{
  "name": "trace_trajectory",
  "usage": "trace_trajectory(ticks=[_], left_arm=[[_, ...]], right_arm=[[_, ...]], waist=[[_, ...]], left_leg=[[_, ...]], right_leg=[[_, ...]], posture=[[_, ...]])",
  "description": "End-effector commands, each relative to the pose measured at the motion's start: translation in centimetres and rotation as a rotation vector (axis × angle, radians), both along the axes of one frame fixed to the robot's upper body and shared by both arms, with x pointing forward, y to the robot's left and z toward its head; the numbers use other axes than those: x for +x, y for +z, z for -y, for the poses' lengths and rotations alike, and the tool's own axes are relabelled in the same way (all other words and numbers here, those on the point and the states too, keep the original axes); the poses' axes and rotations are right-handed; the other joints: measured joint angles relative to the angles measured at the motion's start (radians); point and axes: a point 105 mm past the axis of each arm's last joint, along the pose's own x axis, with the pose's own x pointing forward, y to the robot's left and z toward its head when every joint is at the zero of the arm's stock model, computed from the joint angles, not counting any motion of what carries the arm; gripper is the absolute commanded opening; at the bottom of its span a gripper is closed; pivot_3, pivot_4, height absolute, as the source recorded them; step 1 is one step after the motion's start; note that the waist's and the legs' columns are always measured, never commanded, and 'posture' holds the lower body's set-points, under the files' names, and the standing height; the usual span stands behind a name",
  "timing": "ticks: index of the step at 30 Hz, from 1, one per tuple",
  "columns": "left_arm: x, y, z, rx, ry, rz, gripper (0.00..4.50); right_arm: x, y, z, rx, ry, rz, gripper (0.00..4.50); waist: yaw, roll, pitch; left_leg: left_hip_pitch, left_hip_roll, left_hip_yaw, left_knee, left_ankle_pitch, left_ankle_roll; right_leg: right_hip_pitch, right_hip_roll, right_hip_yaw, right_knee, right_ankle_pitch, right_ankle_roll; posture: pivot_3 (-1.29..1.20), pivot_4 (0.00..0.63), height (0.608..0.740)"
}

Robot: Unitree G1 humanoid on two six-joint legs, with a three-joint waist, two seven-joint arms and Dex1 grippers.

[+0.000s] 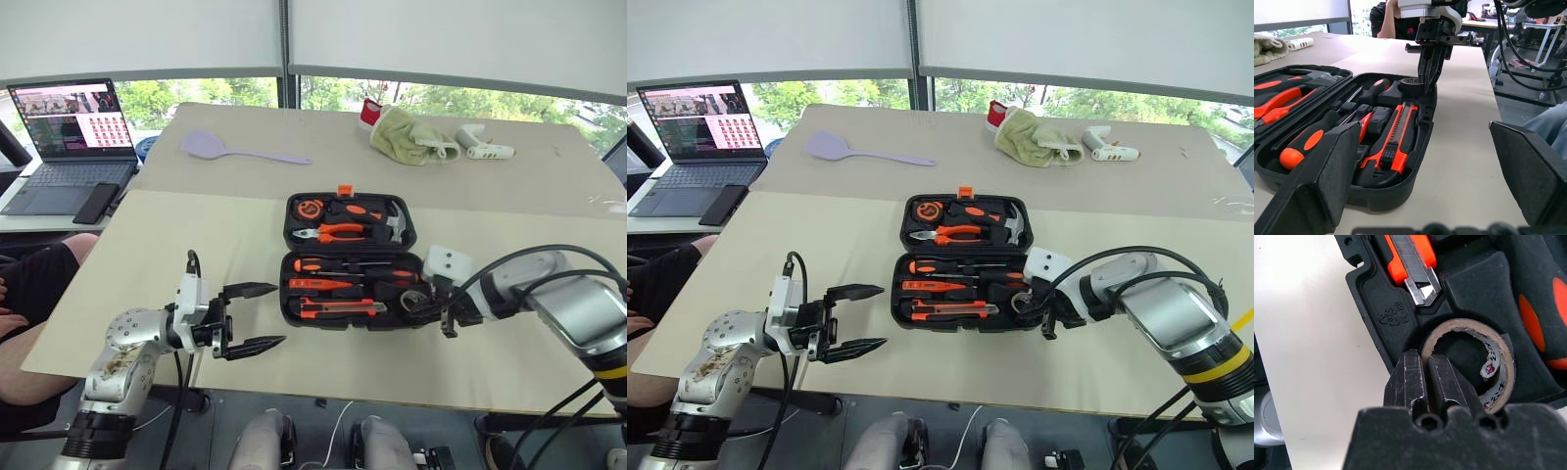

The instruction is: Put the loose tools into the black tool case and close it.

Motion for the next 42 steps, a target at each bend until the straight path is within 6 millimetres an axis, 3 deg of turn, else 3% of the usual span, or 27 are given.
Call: trace_trajectory(ticks=[1, 8, 14, 16, 19, 22, 23, 25, 27, 31, 34, 38, 42], left_arm=[[0.0, 0.4, -0.1, -0.004, 0.009, 0.048, 4.5], [0.4, 0.2, -0.6, 0.013, 0.047, 0.043, 4.5], [1.2, 0.1, -1.6, 0.049, 0.132, 0.032, 4.5], [2.0, 0.2, -2.2, 0.062, 0.194, 0.025, 4.5], [3.7, 0.9, -3.4, 0.009, 0.299, -0.008, 4.5], [5.0, 0.9, -3.9, 0.027, 0.346, -0.03, 4.5], [5.3, 1.0, -4.0, 0.029, 0.35, -0.031, 3.97], [6.1, 1.1, -4.3, 0.034, 0.384, -0.042, 3.48], [7.8, 0.7, -4.9, 0.063, 0.473, -0.062, 2.73], [10.8, 0.3, -4.5, 0.121, 0.576, -0.071, 0.98], [12.0, 0.0, -3.1, 0.148, 0.574, -0.088, 0.0], [13.1, -0.8, -0.5, 0.189, 0.534, -0.106, 0.0], [13.3, -1.0, 1.2, 0.199, 0.472, -0.113, 0.0]], right_arm=[[0.2, 0.1, 0.3, 0.001, -0.005, -0.007, 0.01], [-0.2, 1.6, -0.5, 0.051, 0.067, -0.004, 2.32], [-0.5, 4.7, -0.8, 0.205, 0.135, 0.037, 4.41], [-1.1, 5.9, -0.6, 0.289, 0.178, 0.047, 4.41], [-0.1, 6.5, 1.3, 0.376, 0.104, 0.145, 4.41], [0.7, 4.8, 3.7, 0.313, 0.02, 0.191, 4.41], [0.8, 4.4, 4.1, 0.298, 0.01, 0.198, 4.47], [1.3, 4.3, 4.1, 0.319, -0.007, 0.228, 4.47], [2.4, 4.5, 4.1, 0.362, -0.042, 0.293, 3.96], [5.8, 3.7, 5.0, 0.314, -0.108, 0.481, 2.59], [8.1, 3.2, 5.5, 0.244, -0.14, 0.595, 1.55], [10.0, 1.5, 4.7, 0.2, -0.134, 0.615, 0.2], [9.8, 0.4, 3.0, 0.251, -0.068, 0.559, 0.04]], waist=[[0.0, 0.0, 0.0], [-0.001, 0.0, 0.0], [-0.003, 0.0, 0.0], [-0.002, 0.0, 0.0], [0.001, -0.002, 0.001], [0.004, -0.002, 0.001], [0.005, -0.003, 0.002], [0.0, -0.002, 0.002], [-0.006, -0.003, 0.002], [-0.011, -0.003, 0.002], [-0.011, -0.004, 0.003], [-0.011, -0.004, 0.003], [-0.018, -0.004, 0.003]], left_leg=[[0.0, 0.0, 0.0, 0.0, 0.0, 0.0], [0.0, 0.0, 0.0, -0.001, -0.002, -0.003], [-0.001, 0.0, 0.0, -0.001, 0.0, 0.001], [-0.001, 0.0, 0.0, -0.001, 0.0, 0.001], [0.0, 0.0, -0.001, -0.001, 0.0, 0.001], [0.0, 0.0, -0.001, 0.0, 0.0, 0.002], [0.0, -0.001, 0.0, 0.0, 0.0, 0.002], [-0.001, -0.001, 0.001, 0.0, 0.0, 0.002], [-0.001, -0.001, 0.002, 0.0, 0.0, 0.001], [0.0, 0.0, 0.002, 0.0, 0.002, -0.002], [0.0, -0.001, 0.003, 0.0, 0.003, -0.002], [0.0, -0.001, 0.005, 0.0, 0.003, -0.002], [0.0, 0.0, 0.006, 0.0, 0.004, -0.003]], right_leg=[[0.0, 0.0, 0.0, 0.0, 0.0, 0.0], [0.0, 0.0, 0.0, 0.0, 0.0, 0.0], [0.0, 0.001, 0.0, -0.001, 0.0, 0.0], [0.0, 0.001, 0.0, -0.001, 0.0, 0.0], [0.001, 0.001, 0.0, -0.001, 0.0, 0.0], [0.002, 0.001, -0.001, -0.002, 0.001, 0.002], [0.002, 0.001, -0.001, -0.002, 0.001, 0.002], [0.001, 0.002, 0.0, -0.002, 0.001, 0.002], [0.001, 0.003, 0.0, -0.001, 0.001, 0.002], [0.001, 0.008, 0.001, 0.0, 0.002, 0.001], [0.001, 0.008, 0.002, 0.001, 0.002, 0.001], [0.001, 0.009, 0.003, 0.001, 0.002, 0.002], [0.0, 0.009, 0.003, 0.001, 0.002, 0.002]], posture=[[0.0, 0.15, 0.74], [0.0, 0.15, 0.74], [0.0, 0.15, 0.74], [0.0, 0.15, 0.74], [0.0, 0.15, 0.74], [0.0, 0.15, 0.74], [0.0, 0.15, 0.74], [0.0, 0.15, 0.74], [0.0, 0.15, 0.74], [0.0, 0.15, 0.74], [0.0, 0.15, 0.74], [0.0, 0.15, 0.74], [0.0, 0.15, 0.74]])
